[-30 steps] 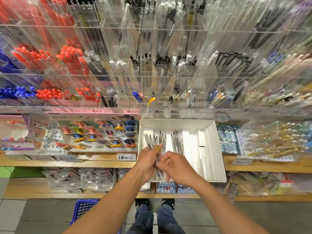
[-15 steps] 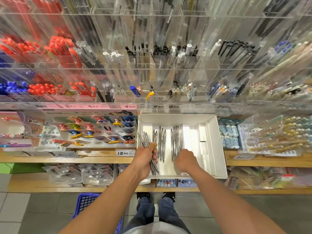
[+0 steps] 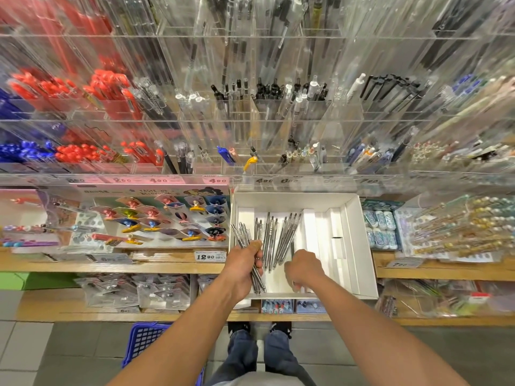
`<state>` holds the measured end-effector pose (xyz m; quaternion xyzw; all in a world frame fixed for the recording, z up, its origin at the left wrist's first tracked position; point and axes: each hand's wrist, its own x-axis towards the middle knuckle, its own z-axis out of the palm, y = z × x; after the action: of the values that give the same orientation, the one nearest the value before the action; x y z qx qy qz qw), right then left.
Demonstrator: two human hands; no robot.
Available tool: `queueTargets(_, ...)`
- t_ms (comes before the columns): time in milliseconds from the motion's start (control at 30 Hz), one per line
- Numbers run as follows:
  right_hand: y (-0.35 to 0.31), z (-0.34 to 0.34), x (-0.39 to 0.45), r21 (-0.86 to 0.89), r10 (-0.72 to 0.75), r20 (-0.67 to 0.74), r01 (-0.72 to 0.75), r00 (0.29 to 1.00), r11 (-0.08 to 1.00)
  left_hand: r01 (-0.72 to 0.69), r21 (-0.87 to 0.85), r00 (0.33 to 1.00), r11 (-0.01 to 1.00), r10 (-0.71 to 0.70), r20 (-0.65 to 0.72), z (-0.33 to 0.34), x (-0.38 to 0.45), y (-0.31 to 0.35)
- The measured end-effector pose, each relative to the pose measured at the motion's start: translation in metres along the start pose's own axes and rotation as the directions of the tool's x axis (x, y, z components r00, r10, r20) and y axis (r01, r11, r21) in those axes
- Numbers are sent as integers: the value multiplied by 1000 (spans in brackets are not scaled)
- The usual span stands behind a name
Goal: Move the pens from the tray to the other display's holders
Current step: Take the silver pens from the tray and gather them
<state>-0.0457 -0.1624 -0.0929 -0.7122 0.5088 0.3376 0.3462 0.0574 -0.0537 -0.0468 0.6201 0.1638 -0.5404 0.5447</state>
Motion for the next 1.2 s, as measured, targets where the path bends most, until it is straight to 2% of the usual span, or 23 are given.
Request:
queueTargets(100, 3, -10, -13, 138, -31, -78, 41, 996, 990, 2, 6, 1000, 1000, -2, -4, 0, 3, -2)
queueTargets(167, 4, -12, -27, 257, -119, -98, 141, 988, 956, -5, 19, 1000, 1000, 5, -6, 1, 4, -4)
queueTargets(300, 0, -2, -60, 437, -418, -18, 383, 908, 814, -45, 131, 999, 990, 44, 11, 6, 4, -2)
queueTargets(433, -3, 0, -57, 518, -506, 9, 429, 862, 740, -47, 160, 999, 986, 46, 8, 3, 6, 3)
queueTargets(500, 0, -7, -41, 516, -472, 9, 401, 881, 757, -45, 123, 999, 991, 41, 35, -1, 8, 5)
queueTargets(533, 0, -9, -29, 459, -401, -47, 376, 915, 805, -46, 116, 998, 992, 41, 45, -2, 9, 4)
queueTargets(600, 1, -9, -3, 230, -194, -228, 246, 954, 941, -46, 114, 998, 992, 42, 36, -3, 11, 0)
queueTargets(667, -1, -3, 12, 53, -58, -303, 78, 951, 996, -32, 73, 999, 997, 29, 40, -3, 12, -5)
queueTargets(733, -7, 3, 18, -29, -13, -292, 4, 956, 1000, -15, 17, 998, 1000, 14, 57, -3, 11, -8)
queueTargets(867, -13, 4, 20, -56, -9, -289, -8, 957, 998, -6, -11, 997, 1000, 7, 76, -5, 13, -8)
queueTargets(933, -11, -2, 15, -27, -53, -289, 47, 956, 999, -1, -26, 998, 1000, 2, 62, -5, 13, -7)
queueTargets(1033, -7, -10, -2, 78, -218, -288, 250, 932, 965, 5, -36, 999, 999, -3, 42, -3, 13, -7)
queueTargets(1133, -6, -8, -31, 230, -389, -260, 448, 884, 864, -12, -25, 997, 1000, 14, 69, 1, 11, -5)
queueTargets(1200, -8, -2, -49, 252, -497, -231, 545, 837, 800, -32, -18, 996, 999, 34, 80, 4, 9, -4)
